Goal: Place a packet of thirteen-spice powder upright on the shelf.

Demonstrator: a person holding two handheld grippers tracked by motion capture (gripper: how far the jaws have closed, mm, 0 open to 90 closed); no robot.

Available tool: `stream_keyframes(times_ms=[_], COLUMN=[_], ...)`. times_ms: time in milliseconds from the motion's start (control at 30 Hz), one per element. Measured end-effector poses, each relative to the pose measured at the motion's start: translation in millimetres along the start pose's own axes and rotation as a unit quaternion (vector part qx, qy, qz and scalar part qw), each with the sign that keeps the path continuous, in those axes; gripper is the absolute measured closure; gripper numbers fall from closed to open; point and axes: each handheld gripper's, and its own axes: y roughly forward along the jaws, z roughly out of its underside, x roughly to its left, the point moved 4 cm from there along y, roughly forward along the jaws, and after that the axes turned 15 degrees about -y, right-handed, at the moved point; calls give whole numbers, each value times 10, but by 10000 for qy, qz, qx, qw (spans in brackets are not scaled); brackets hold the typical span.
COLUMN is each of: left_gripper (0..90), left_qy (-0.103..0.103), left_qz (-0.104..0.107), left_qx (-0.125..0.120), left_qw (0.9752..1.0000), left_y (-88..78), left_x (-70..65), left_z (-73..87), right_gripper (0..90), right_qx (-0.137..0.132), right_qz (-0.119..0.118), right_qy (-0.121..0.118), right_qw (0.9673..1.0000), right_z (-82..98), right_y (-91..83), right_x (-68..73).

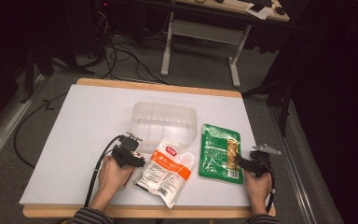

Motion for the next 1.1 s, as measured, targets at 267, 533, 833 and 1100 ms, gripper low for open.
stream_keyframes(times_ms=[267, 533, 833, 1100], left_gripper=[312, 315, 318, 322], left_qy=[12, -66, -174, -66], left_qz=[50, 238, 488, 639], left_qx=[-16, -106, -139, -225], left_qw=[10000, 9996, 9986, 9977], left_y=[-39, -144, -275, -399], left_x=[-17, -39, -49, -108], left_z=[-6, -59, -121, -176], right_gripper=[345, 345, 345, 345], right_qx=[-1, -1, -5, -3], right_qz=[1, -1, 1, -1], right_qy=[-2, -6, -15, -3], right_qw=[10000, 10000, 10000, 10000], right_z=[0, 0, 0, 0], right_y=[0, 1, 1, 0], right_x=[0, 0, -1, 1])
